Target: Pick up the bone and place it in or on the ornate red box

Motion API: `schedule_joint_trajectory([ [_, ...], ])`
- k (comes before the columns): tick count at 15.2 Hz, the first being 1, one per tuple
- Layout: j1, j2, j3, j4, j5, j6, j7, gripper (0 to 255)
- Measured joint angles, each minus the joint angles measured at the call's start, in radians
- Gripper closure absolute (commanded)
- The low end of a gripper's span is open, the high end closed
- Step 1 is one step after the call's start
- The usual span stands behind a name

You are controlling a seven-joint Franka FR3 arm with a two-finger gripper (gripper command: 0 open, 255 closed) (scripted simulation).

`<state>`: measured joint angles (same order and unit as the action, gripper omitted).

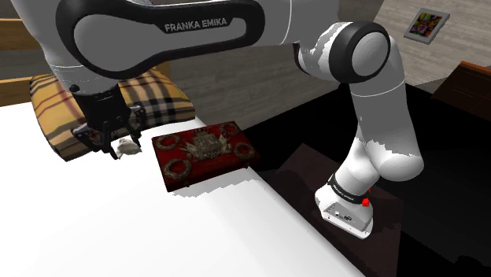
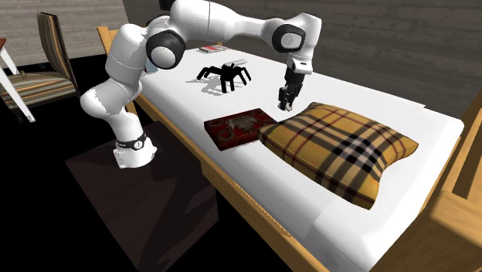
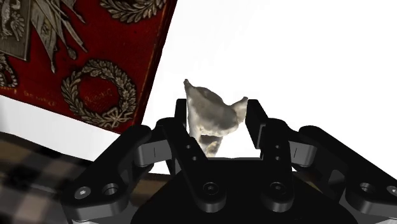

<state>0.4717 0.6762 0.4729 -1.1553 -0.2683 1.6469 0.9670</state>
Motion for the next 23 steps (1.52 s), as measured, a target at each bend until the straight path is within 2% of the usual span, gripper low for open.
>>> schedule_joint_trajectory([
  [10,0.034,0.016,-0.001,0.168,-0.002,-0.146,-0.011,255],
  [19,-0.194,-0.397,0.042,-0.451,0.142,0.080,-0.097,255],
  [23,-0.264,-0.588,0.033,-0.670,0.227,0.132,-0.182,255],
])
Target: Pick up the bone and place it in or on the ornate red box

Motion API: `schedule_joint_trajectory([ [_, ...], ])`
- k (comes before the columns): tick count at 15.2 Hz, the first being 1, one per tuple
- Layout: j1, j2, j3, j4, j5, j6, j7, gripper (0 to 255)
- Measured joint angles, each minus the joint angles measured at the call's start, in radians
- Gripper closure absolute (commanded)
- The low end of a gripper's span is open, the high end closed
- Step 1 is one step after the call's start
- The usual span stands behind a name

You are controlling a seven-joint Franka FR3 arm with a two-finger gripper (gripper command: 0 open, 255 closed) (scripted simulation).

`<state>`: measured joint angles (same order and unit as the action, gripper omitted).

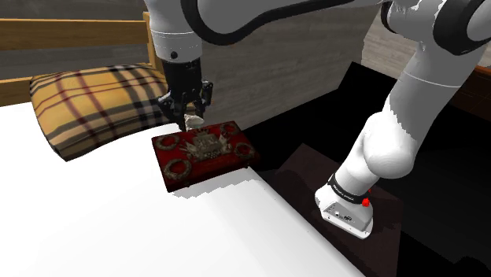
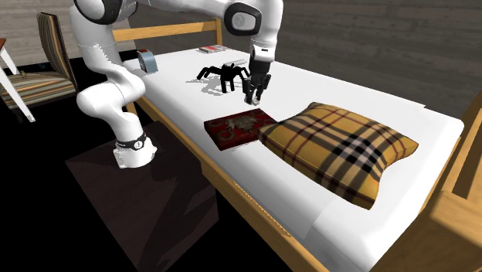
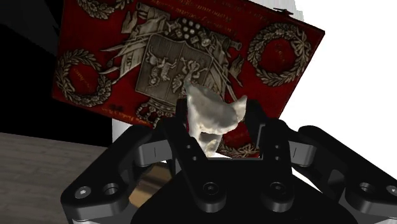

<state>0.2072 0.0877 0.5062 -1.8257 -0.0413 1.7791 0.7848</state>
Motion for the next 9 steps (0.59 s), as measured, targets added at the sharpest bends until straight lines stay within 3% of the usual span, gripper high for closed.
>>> schedule_joint_trajectory([
  [3,-0.029,-0.105,-0.019,-0.134,0.046,0.041,-0.062,255],
  [9,-0.034,-0.126,-0.025,-0.217,0.055,0.106,-0.076,255],
])
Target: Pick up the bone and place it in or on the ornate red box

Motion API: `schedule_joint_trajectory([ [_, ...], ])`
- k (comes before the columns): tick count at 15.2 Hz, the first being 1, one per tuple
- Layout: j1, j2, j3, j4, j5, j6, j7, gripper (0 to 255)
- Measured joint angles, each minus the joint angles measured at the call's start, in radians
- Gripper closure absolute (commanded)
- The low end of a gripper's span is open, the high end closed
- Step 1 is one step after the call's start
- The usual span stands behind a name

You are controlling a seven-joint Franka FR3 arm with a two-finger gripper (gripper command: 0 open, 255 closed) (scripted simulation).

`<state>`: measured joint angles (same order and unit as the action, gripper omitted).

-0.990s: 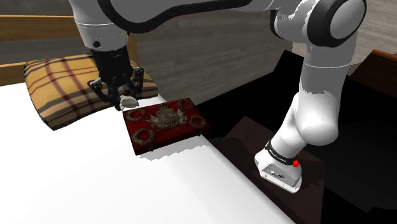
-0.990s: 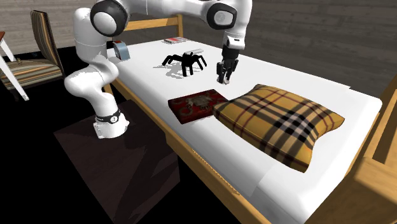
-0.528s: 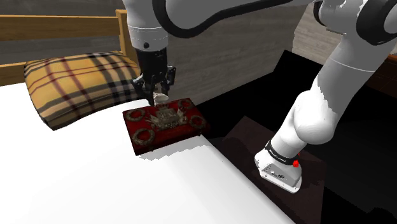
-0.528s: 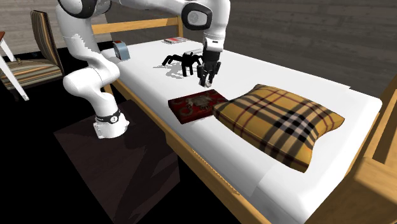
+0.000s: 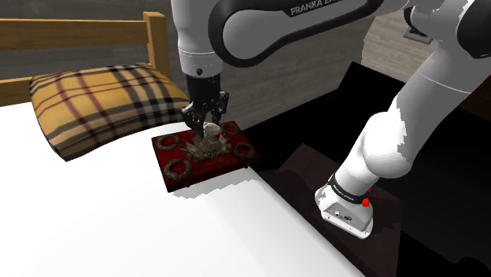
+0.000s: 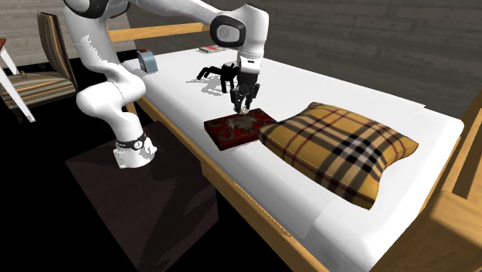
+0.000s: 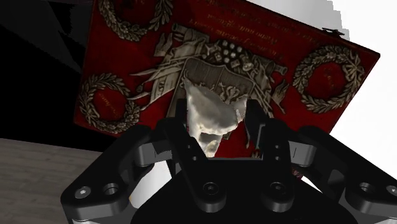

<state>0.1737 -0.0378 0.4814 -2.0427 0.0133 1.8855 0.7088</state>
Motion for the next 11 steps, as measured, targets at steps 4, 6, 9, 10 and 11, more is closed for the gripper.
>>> schedule_joint_trajectory([
  [4,-0.001,0.020,0.000,-0.034,-0.010,0.052,0.003,255],
  [6,0.001,0.031,0.002,-0.054,-0.015,0.081,0.009,255],
  [9,0.001,0.038,0.002,-0.062,-0.018,0.095,0.011,255],
  [10,0.001,0.038,0.002,-0.062,-0.018,0.096,0.012,255],
  [11,0.001,0.038,0.002,-0.063,-0.018,0.097,0.012,255],
])
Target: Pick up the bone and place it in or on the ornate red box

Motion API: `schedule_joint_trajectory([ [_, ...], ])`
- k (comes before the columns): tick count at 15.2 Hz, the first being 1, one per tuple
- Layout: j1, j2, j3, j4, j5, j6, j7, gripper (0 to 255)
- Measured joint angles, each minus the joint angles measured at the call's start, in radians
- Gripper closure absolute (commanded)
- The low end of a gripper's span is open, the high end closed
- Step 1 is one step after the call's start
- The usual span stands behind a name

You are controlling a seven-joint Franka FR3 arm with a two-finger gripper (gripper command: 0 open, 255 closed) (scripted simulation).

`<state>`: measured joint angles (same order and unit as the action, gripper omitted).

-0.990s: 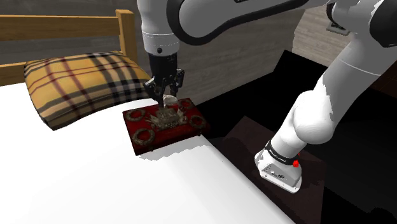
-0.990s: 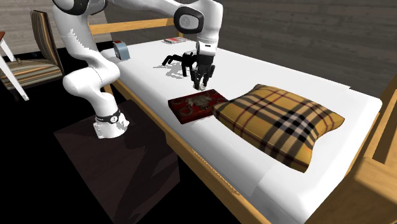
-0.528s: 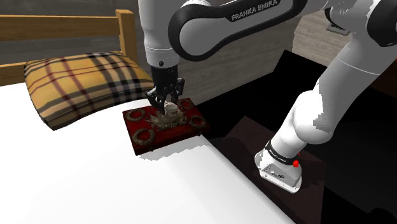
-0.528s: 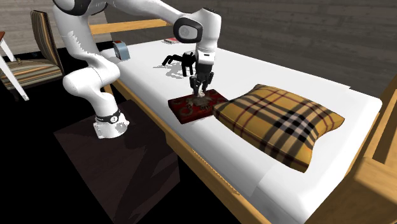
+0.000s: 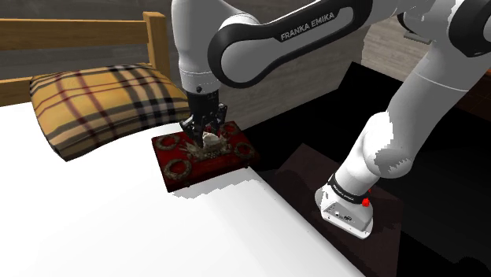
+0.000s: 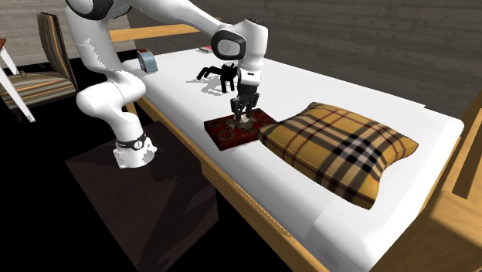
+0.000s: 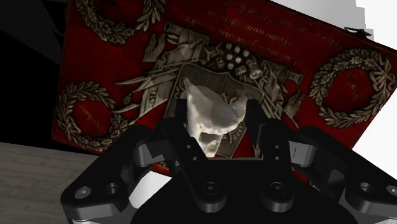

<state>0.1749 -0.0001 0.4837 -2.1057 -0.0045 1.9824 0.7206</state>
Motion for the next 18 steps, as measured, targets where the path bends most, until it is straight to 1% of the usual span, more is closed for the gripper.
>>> schedule_joint_trajectory([
  [2,0.000,0.000,0.000,0.000,0.000,0.000,0.000,255],
  [3,0.000,0.000,0.000,0.000,0.000,0.000,0.000,0],
  [9,0.000,0.000,0.000,0.000,0.000,0.000,0.000,0],
  [13,-0.003,-0.024,-0.003,0.080,0.011,-0.099,-0.010,0],
  [15,-0.002,-0.022,-0.002,0.101,0.010,-0.119,-0.009,0],
  [18,-0.002,-0.023,-0.002,0.104,0.011,-0.125,-0.008,0],
])
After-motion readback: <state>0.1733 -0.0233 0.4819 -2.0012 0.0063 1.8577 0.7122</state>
